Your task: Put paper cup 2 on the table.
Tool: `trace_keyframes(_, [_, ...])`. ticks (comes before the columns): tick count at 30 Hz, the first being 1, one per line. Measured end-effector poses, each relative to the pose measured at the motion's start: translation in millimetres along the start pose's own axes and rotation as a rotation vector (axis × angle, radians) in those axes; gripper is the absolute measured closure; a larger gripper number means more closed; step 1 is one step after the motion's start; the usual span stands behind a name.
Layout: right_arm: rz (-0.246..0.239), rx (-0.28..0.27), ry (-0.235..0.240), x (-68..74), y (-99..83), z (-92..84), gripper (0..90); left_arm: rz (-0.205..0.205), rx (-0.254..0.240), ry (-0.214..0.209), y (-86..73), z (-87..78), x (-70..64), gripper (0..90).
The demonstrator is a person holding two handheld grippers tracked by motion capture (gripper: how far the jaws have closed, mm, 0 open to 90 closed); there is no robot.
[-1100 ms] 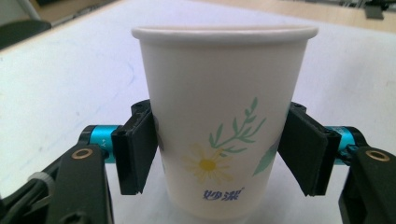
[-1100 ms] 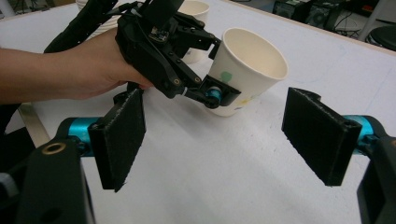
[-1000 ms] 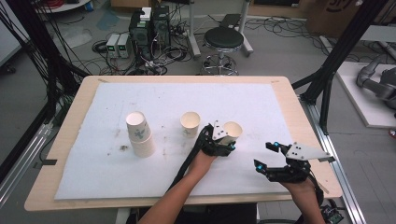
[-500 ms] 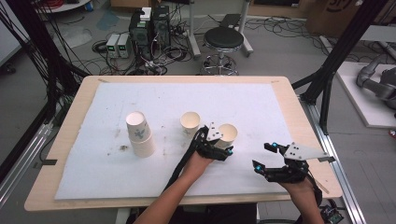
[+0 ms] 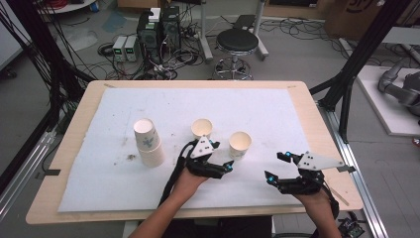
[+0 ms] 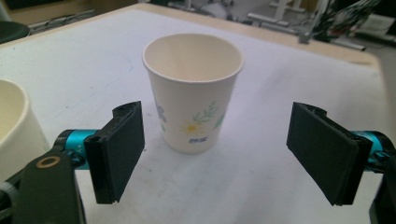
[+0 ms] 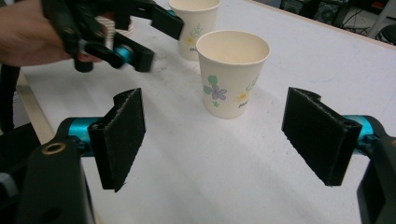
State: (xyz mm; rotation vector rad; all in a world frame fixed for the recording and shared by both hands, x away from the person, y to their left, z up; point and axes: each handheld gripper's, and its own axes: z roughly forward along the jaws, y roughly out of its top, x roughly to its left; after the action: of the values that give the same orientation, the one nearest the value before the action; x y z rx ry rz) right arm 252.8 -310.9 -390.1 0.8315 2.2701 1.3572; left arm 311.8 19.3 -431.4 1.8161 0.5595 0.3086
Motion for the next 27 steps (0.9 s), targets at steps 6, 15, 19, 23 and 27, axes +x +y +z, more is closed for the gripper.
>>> trace_keyframes(6, [0.003,-0.001,0.007,0.7,-0.2,3.1,22.0,-0.006,-0.073,-0.024,-0.8,-37.1,2.1,19.3])
trace_keyframes(15, [-0.006,0.007,0.005,2.5,0.9,7.1,21.9,-0.001,-0.118,0.008,-7.7,-83.9,10.7,19.5])
trace_keyframes(19, [-0.009,0.010,0.001,3.0,0.4,8.0,21.9,0.021,-0.134,0.017,-11.1,-102.2,10.9,19.7])
trace_keyframes(23, [-0.012,0.014,-0.005,2.2,-0.5,8.8,21.9,0.042,-0.149,0.014,-14.6,-122.6,11.8,19.7])
trace_keyframes(27, [-0.018,0.019,-0.018,1.1,-1.5,9.8,21.9,0.049,-0.165,0.019,-18.7,-141.5,13.7,19.7])
